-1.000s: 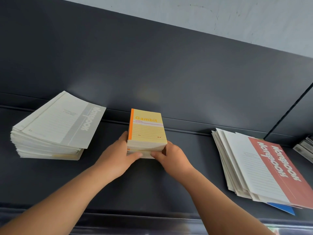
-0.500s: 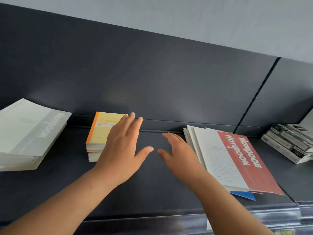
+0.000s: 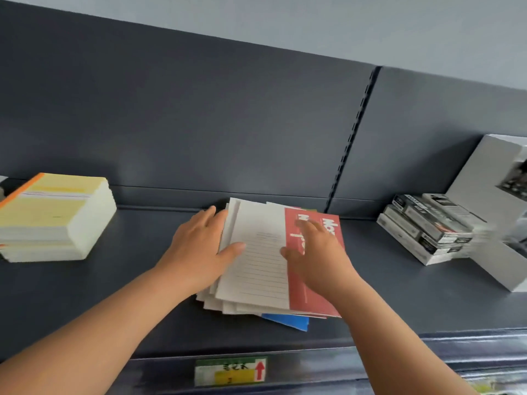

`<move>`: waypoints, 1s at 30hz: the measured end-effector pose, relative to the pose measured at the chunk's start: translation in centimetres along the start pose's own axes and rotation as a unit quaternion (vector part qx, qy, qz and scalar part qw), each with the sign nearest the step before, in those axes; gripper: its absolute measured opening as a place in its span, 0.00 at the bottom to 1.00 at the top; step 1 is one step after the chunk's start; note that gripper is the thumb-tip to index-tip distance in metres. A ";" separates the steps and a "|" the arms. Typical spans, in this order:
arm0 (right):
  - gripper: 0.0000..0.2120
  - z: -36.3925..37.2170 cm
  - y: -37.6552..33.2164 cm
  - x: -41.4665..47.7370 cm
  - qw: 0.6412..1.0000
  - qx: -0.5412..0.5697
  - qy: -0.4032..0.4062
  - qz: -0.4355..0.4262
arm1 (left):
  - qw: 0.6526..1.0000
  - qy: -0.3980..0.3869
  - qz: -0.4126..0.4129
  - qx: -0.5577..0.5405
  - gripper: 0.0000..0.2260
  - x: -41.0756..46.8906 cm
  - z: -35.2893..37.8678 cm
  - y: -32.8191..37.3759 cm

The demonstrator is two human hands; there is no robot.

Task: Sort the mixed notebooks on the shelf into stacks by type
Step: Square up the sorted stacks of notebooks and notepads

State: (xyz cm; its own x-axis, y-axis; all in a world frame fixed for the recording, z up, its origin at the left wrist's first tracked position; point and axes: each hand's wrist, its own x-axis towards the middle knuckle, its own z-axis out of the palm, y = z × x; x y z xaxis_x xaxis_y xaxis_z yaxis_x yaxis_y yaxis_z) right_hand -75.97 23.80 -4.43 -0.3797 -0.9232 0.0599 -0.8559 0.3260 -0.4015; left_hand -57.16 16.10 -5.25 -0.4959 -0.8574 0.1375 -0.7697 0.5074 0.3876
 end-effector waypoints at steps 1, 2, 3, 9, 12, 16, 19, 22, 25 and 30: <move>0.27 -0.4 1.2 0.2 1.000 -0.003 -0.002 0.025 | 1.000 -0.011 -0.011 -0.004 0.32 0.1 0.5 0.7; 0.25 -0.6 2.4 0.4 0.999 -0.002 -0.004 0.046 | 0.999 -0.022 -0.023 -0.010 0.30 0.1 0.8 1.3; 0.24 -0.9 3.3 0.6 0.998 0.004 -0.006 0.067 | 0.999 -0.035 -0.036 -0.016 0.29 0.2 1.1 1.7; 0.30 -0.2 6.5 2.0 0.986 0.089 -0.049 0.132 | 0.995 -0.060 -0.079 0.003 0.23 1.0 2.4 2.2; 0.25 0.4 6.6 2.1 0.984 0.120 -0.054 0.121 | 0.990 -0.089 -0.107 0.003 0.26 1.2 3.0 2.6; 0.23 1.0 5.7 2.5 0.987 0.137 -0.053 0.073 | 0.981 -0.080 -0.155 -0.085 0.22 1.5 3.1 2.9; 0.24 1.7 4.9 2.8 0.987 0.140 -0.052 0.054 | 0.975 -0.077 -0.175 -0.114 0.23 1.7 3.0 3.3; 0.24 1.7 4.8 3.0 0.983 0.168 -0.058 0.052 | 0.969 -0.079 -0.191 -0.137 0.26 2.1 2.6 3.3; 0.26 1.5 4.6 3.2 0.978 0.188 -0.071 0.060 | 0.968 -0.080 -0.191 -0.140 0.28 2.3 2.7 3.7; 0.32 1.9 4.1 2.7 0.980 0.181 -0.069 0.049 | 0.978 -0.078 -0.168 -0.094 0.32 1.9 4.0 4.3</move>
State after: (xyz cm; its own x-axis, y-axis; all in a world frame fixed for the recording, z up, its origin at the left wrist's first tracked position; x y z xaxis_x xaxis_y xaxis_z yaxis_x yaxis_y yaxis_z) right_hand -79.88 22.24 -7.66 -0.3804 -0.9183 -0.1093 -0.6279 0.3432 -0.6985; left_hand -63.05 17.04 -6.96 -0.2947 -0.9419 -0.1612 -0.8198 0.1625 0.5491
